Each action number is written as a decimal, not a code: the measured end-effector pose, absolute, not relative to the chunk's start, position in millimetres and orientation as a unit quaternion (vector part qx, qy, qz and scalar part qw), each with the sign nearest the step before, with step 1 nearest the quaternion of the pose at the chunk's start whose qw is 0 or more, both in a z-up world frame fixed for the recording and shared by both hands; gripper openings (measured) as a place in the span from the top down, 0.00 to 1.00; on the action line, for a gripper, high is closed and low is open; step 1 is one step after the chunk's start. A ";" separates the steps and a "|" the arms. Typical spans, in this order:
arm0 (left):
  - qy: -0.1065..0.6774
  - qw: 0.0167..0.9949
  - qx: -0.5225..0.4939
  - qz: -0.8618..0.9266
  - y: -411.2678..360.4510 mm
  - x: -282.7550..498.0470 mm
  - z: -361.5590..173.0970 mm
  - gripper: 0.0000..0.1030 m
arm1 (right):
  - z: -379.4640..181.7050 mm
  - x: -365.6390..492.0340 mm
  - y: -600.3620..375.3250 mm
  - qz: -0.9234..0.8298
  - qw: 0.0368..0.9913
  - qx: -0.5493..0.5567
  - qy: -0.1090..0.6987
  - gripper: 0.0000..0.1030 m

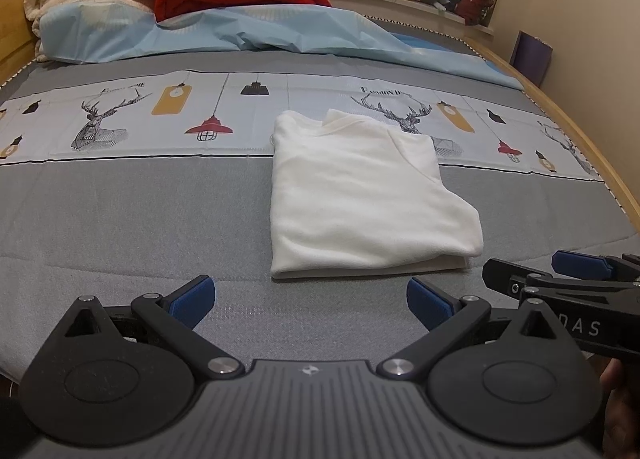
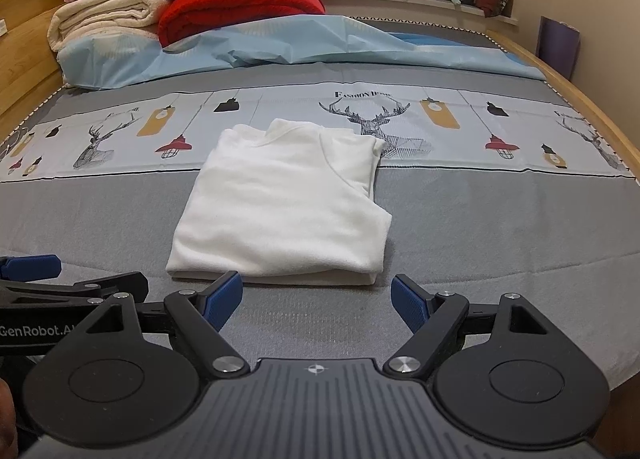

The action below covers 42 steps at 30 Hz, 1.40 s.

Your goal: Fold small clothes

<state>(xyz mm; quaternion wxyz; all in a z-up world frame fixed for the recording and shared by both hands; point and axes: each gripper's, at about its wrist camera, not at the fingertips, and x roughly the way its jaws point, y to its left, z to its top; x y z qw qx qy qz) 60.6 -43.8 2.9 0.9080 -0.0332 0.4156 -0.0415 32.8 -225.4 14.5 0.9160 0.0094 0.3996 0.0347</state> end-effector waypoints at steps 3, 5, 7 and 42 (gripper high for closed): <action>0.415 0.908 -0.032 -0.043 -44.5 60.8 2.4 0.01 | 14.8 32.4 -225.6 0.035 0.916 0.011 0.399 0.20; 0.416 0.908 -0.030 -0.043 -45.1 60.6 2.0 0.01 | 15.4 32.1 -226.6 0.035 0.916 0.013 0.399 0.20; 0.415 0.908 -0.029 -0.043 -45.2 60.4 2.0 0.01 | 15.5 31.9 -226.9 0.034 0.916 0.013 0.399 0.20; 0.414 0.909 -0.026 -0.048 -41.7 59.5 0.9 0.01 | 13.1 33.1 -228.4 0.034 0.914 0.015 0.404 0.20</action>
